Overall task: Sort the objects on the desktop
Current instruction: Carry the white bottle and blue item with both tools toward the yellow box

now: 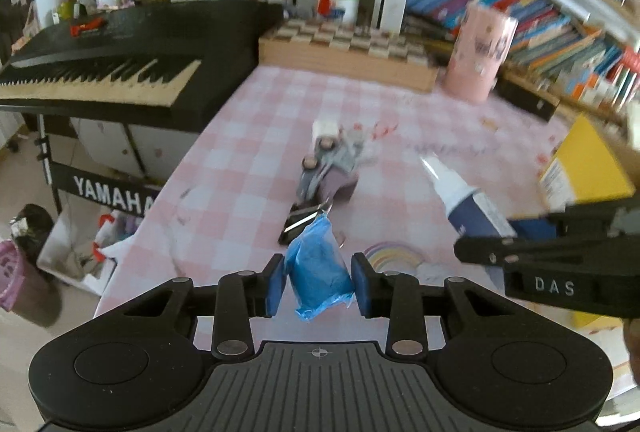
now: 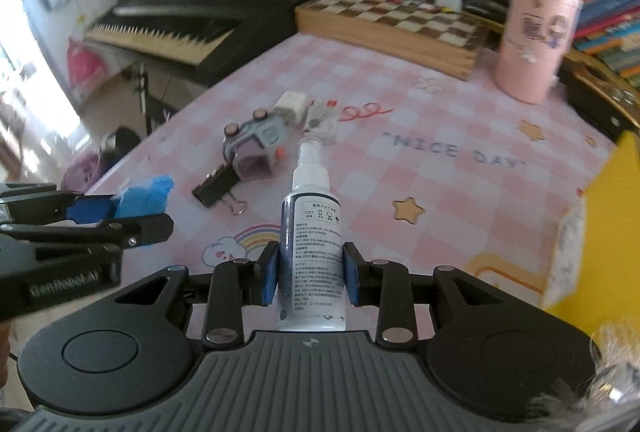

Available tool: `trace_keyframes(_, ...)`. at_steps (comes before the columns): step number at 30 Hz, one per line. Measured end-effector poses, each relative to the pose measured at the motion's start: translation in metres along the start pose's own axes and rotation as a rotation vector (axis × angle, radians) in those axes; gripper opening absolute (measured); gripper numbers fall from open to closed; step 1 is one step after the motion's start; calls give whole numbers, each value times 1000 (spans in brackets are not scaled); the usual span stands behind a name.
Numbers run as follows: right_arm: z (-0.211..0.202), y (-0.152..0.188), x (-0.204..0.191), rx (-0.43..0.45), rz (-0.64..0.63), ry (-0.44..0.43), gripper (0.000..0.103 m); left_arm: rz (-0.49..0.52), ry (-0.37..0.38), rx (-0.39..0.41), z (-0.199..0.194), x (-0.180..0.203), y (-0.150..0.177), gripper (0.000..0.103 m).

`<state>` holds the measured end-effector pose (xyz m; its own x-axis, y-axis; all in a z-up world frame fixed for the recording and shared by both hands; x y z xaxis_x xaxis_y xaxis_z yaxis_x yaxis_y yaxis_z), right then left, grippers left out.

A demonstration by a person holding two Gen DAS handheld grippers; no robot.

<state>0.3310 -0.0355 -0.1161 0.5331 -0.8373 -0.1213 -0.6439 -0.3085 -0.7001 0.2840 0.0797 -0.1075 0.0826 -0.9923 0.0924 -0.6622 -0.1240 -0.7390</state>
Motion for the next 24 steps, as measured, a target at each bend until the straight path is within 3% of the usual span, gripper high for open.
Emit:
trace_keyframes(7,-48,6,1,58,101,40,30,4,100,43,-31,12,-6,33)
trace_keyframes(15,-85,39,-11,50,182,99,30,20,202,55,-63,26,11,33)
trace_keyframes(24,-115,76,-45,52,246,104,30,37,240,77,-110,19,41,33)
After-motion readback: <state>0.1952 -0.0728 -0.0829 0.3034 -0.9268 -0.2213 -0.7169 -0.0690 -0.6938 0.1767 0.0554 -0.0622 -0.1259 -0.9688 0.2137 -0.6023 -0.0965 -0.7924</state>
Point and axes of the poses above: each gripper's, at about its wrist camera, not at the fingertips, and z roughly the way its jaws point, x to its right, y to its underside, the point moved 10 cm from there along z, roughly the way its jaws point, and after that the axes turned 6 degrees about x, right-handed, at the moved point
